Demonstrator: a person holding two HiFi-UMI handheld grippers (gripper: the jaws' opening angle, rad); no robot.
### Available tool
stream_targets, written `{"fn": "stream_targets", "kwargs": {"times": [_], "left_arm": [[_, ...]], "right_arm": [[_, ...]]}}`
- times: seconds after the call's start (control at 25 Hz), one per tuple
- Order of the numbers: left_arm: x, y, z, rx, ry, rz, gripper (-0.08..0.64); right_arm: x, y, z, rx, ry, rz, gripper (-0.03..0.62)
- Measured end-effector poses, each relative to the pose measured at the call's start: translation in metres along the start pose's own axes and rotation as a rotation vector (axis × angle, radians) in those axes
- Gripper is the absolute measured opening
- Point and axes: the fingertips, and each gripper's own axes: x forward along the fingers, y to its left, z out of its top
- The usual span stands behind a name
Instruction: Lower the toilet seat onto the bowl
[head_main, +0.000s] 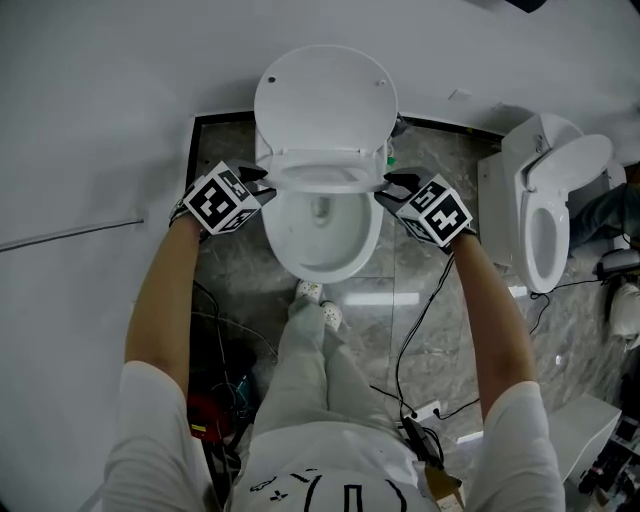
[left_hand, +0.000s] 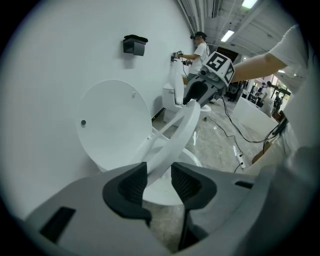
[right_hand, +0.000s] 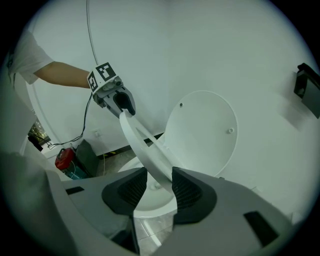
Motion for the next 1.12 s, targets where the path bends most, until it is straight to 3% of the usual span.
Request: {"fn": "stream_targets", "kwargs": {"times": [0.48, 1.12], "left_arm": [[0.011, -0.033, -0.023, 0.004, 0.065, -0.037, 0.173], [0.036, -0.070, -0.059, 0.025, 0.165, -0.211, 0.222]], "right_arm": [[0.008, 0.029, -0.031, -0.006, 0.040, 0.095, 0.202], [0.028, 0.064, -0.075, -0.065, 0.165, 0.173, 0.237]]}}
